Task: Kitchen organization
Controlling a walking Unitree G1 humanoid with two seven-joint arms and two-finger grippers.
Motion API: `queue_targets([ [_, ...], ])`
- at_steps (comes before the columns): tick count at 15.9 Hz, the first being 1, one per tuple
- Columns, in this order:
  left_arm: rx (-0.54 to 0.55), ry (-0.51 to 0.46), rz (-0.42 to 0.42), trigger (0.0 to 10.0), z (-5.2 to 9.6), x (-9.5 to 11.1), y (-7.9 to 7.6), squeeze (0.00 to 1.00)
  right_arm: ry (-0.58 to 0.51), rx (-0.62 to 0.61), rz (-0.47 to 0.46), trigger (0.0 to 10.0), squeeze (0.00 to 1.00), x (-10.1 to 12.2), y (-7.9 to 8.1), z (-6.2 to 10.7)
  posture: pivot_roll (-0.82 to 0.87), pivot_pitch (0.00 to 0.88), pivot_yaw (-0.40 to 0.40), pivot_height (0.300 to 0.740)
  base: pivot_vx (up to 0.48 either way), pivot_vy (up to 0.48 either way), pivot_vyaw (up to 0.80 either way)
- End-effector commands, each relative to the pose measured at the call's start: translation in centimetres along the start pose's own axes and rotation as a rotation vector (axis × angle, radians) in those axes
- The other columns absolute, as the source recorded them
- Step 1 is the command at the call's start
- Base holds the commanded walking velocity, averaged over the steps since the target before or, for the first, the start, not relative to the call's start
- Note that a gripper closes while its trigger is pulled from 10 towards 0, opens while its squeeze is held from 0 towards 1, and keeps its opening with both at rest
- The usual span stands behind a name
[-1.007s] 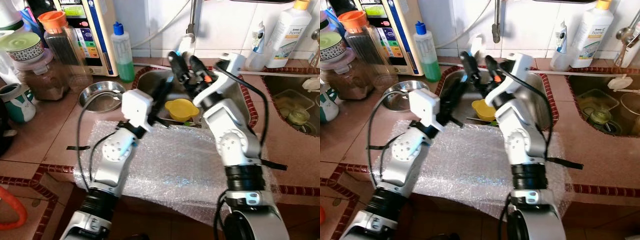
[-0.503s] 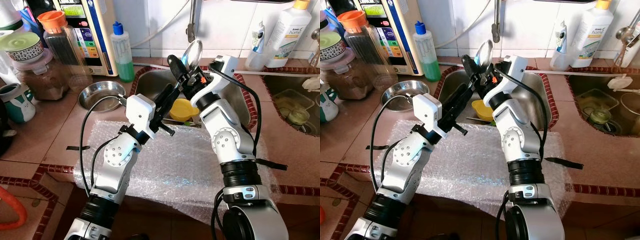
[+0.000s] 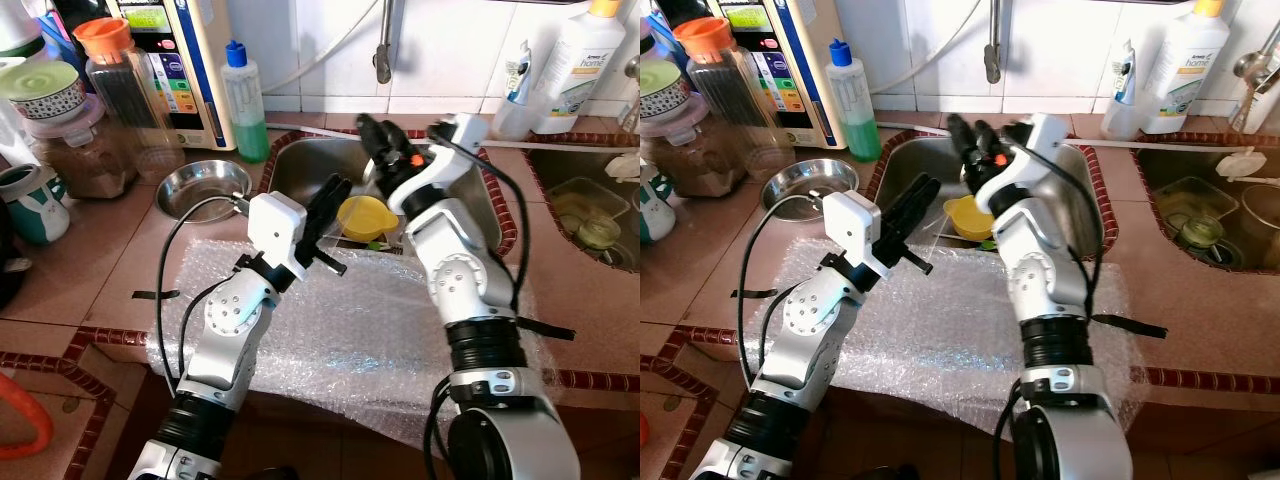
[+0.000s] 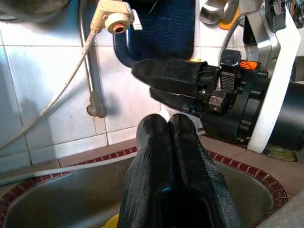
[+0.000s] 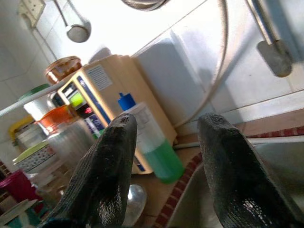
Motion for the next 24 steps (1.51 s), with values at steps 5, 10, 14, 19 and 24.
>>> queue_targets([
  [5, -0.006, -0.013, 0.014, 4.5, 0.0, 0.5, -0.4, 0.66, -0.02, -0.052, -0.009, 0.0, 0.0, 0.2, -0.7, -0.1, 0.03, 0.113, 0.059, 0.74, 0.0, 0.0, 0.0],
  [10, 0.018, 0.0, 0.014, 4.4, 0.1, 0.2, 0.5, 1.0, -0.03, -0.076, -0.003, 0.0, 0.0, 0.5, -1.4, 0.1, 0.03, 0.111, 0.061, 0.74, 0.0, 0.0, 0.0],
  [14, 0.161, 0.076, -0.032, 10.0, 0.5, -1.3, 4.3, 1.0, 0.055, -0.017, 0.102, 0.0, 0.0, -1.1, -0.6, 1.5, 0.03, 0.111, 0.055, 0.74, 0.0, 0.0, 0.0],
  [19, 0.406, 0.235, -0.075, 10.0, 2.0, -4.0, 11.2, 1.0, 0.207, 0.1, 0.242, 10.0, 0.0, -3.9, 1.0, 5.0, 0.01, 0.113, 0.056, 0.74, 0.0, 0.0, 0.0],
  [24, 0.634, 0.407, -0.111, 10.0, 4.0, -6.1, 17.0, 1.0, 0.263, 0.145, 0.261, 10.0, 1.0, -5.1, 2.4, 7.6, -0.03, 0.115, 0.077, 0.74, 0.0, 0.0, 0.0],
])
Point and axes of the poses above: a point about 5 cm out from each wrist's last joint towards the gripper, its own z axis pointing back from the gripper into the wrist, its own x axis along the axis of the wrist's last joint, y = z × x, the point moved 6 cm from there along -z, pointing out of the wrist towards the gripper, and after that the axes turned 10 degrees about -z, right-handed, at the moved point
